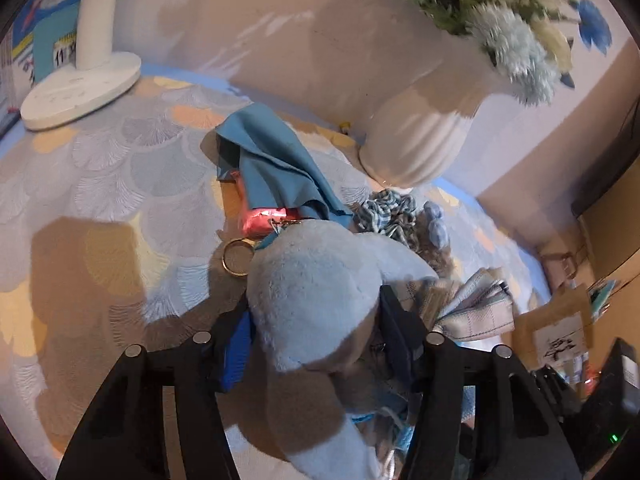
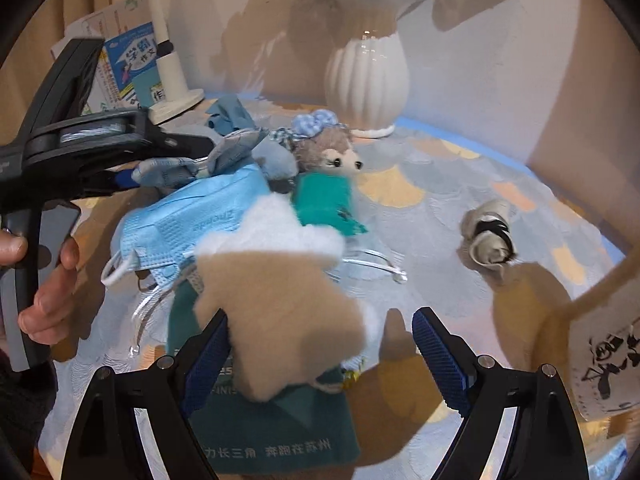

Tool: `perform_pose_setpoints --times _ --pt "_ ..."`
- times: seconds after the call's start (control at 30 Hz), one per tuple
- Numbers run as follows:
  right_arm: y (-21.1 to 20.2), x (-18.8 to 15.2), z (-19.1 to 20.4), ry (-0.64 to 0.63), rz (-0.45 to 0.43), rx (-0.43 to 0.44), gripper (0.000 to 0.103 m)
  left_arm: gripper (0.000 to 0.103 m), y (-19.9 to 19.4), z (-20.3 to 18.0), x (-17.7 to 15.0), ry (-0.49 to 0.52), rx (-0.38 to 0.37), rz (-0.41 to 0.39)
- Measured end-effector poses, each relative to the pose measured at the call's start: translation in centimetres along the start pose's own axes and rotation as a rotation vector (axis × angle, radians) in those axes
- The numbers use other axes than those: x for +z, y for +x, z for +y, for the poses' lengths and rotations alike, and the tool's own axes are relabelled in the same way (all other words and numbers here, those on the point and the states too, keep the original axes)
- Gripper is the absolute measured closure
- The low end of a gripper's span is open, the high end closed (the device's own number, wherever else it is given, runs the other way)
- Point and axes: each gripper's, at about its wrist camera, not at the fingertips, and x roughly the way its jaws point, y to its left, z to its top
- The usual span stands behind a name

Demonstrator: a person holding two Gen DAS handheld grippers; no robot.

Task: Organize soft objects
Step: 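Grasp the grey plush toy with the left gripper while the right gripper grasps the white fluffy plush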

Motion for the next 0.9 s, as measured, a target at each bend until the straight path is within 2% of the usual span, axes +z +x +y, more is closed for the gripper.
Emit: perform_pose_setpoints --times 0.03,0.13,0.33,0.43,0.5,0.57,0.63,0.77,0.8,0.83,0.87,0.9 --pt "-0.2 -0.1 0.4 -0.009 -0.005 0.016 0.040 0.050 -0.2 0.0 0.0 0.008 0.000 -0.010" --pt "-1.1 -0.4 1.5 -0.038 -0.031 -0.021 0.047 0.051 -2.4 -0.5 -0.2 0.040 0.021 -0.078" --pt "-5.8 -0.2 0.4 0.063 -0.136 -0.068 0.049 0.051 -10.7 -0.3 0.3 0.071 0.012 -0.282" --pt "-9.0 -0.1 -0.6 0.135 -0.189 -0.089 0.049 0.051 -14.8 0.2 0.5 0.067 -0.013 -0.335" --pt "-11.4 -0.3 -1.0 0.184 -0.215 -0.090 0.048 0.051 -16.3 0.1 0.2 0.093 -0.032 -0.324" --pt "-13.3 -0.9 -1.0 0.221 -0.226 -0.078 0.048 0.051 -17.4 -0.9 -0.8 0.170 -0.002 -0.316" --pt "-14.0 -1.8 -1.0 0.250 -0.209 -0.054 0.048 0.051 -17.1 -2.1 -2.2 0.256 0.006 -0.259" --pt "-11.7 -4.3 0.7 0.284 -0.055 -0.001 0.048 0.051 -13.1 -2.4 -5.1 0.319 -0.155 -0.053" --pt "-10.9 -4.7 0.9 0.288 -0.025 -0.006 0.048 0.051 -12.0 -2.3 -5.6 0.322 -0.143 -0.027" --pt "-10.3 -5.2 1.0 0.290 -0.005 -0.018 0.048 0.051 -11.0 -2.3 -6.1 0.329 -0.094 -0.014" --pt "-9.8 -5.7 1.3 0.289 0.018 -0.040 0.048 0.051 -10.4 -2.6 -6.4 0.346 -0.002 -0.026" --pt "-9.4 -6.1 1.6 0.280 0.033 -0.077 0.048 0.051 -10.8 -3.5 -6.6 0.388 0.128 -0.087"
